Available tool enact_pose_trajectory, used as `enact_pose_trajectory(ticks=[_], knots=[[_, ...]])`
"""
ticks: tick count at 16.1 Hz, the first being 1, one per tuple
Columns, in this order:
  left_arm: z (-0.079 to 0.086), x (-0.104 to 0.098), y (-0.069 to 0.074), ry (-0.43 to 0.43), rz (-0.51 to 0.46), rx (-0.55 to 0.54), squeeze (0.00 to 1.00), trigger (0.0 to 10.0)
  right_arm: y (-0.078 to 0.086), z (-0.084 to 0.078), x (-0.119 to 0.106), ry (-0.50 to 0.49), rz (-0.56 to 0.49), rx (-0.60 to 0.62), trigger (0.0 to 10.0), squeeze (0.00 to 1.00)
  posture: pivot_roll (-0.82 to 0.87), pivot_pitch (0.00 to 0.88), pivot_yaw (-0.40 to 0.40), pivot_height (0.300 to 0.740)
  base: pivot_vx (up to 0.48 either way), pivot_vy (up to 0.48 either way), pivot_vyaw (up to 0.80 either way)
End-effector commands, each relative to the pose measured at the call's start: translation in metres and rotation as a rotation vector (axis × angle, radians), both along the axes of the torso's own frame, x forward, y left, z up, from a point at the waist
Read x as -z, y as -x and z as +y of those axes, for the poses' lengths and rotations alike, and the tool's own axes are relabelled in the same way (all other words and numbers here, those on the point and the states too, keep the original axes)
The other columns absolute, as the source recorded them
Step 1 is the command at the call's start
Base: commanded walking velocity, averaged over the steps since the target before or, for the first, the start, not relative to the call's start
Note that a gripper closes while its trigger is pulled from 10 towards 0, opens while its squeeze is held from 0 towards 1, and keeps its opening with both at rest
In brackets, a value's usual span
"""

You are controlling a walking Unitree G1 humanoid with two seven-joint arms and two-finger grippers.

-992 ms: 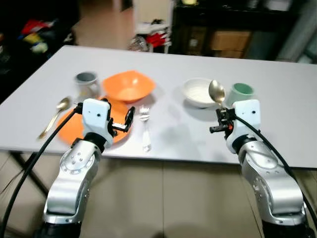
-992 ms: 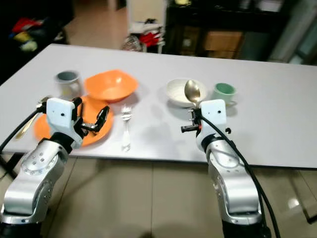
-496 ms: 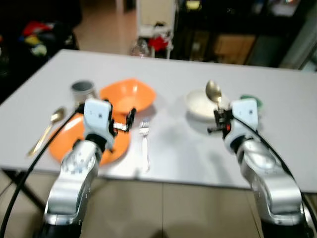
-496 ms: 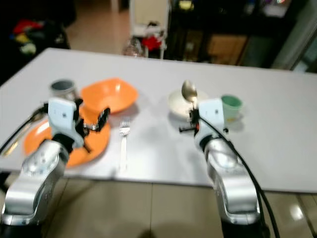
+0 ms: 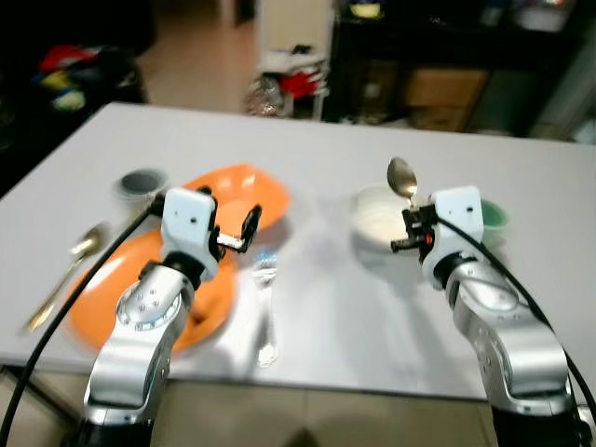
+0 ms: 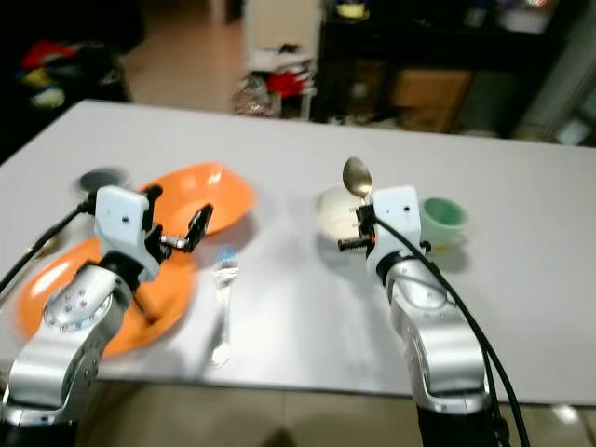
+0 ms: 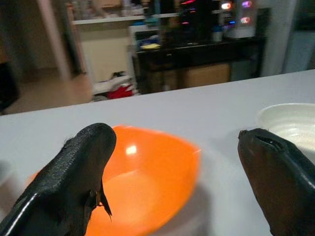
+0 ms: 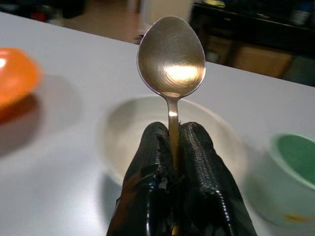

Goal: Setting the table

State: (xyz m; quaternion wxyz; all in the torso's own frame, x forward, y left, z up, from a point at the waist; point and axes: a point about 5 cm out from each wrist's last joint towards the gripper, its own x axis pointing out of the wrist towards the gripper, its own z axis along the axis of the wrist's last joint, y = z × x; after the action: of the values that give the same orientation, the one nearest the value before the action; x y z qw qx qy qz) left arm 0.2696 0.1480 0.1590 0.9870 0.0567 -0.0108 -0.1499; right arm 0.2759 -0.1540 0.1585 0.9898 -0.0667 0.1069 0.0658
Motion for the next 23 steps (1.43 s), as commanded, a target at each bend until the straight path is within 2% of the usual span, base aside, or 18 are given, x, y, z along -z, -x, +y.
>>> enact_pose_trajectory(ticks=[1, 3, 5, 6, 7, 10, 12, 14, 18, 23], knots=[[-0.011, 0.000, -0.001, 0.011, 0.000, 0.041, 0.00, 10.0, 0.000, -0.013, -0.002, 0.023, 0.006, 0.047, 10.0, 0.00, 0.06, 0.000, -0.026, 0.740, 0.352, 0.000, -0.80], [-0.014, -0.003, 0.000, 0.009, -0.010, 0.078, 0.00, 10.0, 0.000, -0.016, -0.005, 0.032, 0.022, 0.044, 10.0, 0.00, 0.06, 0.000, -0.034, 0.740, 0.349, 0.000, -0.28], [-0.014, -0.002, -0.001, 0.052, 0.017, 0.100, 0.00, 10.0, -0.006, -0.018, -0.005, 0.020, 0.071, 0.029, 10.0, 0.00, 0.05, 0.000, -0.027, 0.740, 0.152, 0.000, 0.00], [-0.024, -0.007, 0.001, 0.026, 0.010, 0.191, 0.00, 10.0, -0.011, -0.023, -0.006, 0.034, 0.106, 0.007, 10.0, 0.00, 0.06, 0.000, -0.033, 0.740, 0.000, 0.000, 0.00], [-0.027, -0.009, 0.003, 0.011, 0.013, 0.237, 0.00, 10.0, -0.014, -0.024, -0.006, 0.046, 0.135, -0.027, 10.0, 0.00, 0.06, 0.000, -0.037, 0.740, 0.000, 0.000, 0.00], [-0.026, -0.010, 0.001, -0.046, 0.052, 0.280, 0.00, 10.0, -0.028, -0.025, -0.006, 0.082, 0.192, -0.140, 10.0, 0.00, 0.06, 0.000, -0.024, 0.740, 0.000, 0.000, 0.00], [-0.025, -0.009, 0.003, -0.106, 0.087, 0.344, 0.00, 10.0, -0.037, -0.024, -0.007, 0.100, 0.232, -0.211, 10.0, 0.00, 0.06, 0.000, -0.027, 0.740, 0.000, 0.000, 0.00], [-0.027, -0.011, 0.005, -0.122, 0.123, 0.406, 0.00, 10.0, -0.044, -0.024, -0.009, 0.133, 0.274, -0.296, 10.0, 0.00, 0.07, 0.000, -0.022, 0.740, 0.000, 0.000, 0.00], [-0.036, -0.011, 0.014, -0.132, 0.177, 0.531, 0.00, 10.0, -0.047, -0.020, -0.006, 0.179, 0.371, -0.387, 10.0, 0.00, 0.08, 0.000, -0.032, 0.740, 0.000, 0.000, 0.00], [-0.036, -0.007, 0.018, -0.140, 0.237, 0.563, 0.00, 10.0, -0.052, -0.025, 0.003, 0.202, 0.446, -0.392, 10.0, 0.00, 0.07, 0.000, -0.018, 0.740, 0.000, 0.000, 0.00]])
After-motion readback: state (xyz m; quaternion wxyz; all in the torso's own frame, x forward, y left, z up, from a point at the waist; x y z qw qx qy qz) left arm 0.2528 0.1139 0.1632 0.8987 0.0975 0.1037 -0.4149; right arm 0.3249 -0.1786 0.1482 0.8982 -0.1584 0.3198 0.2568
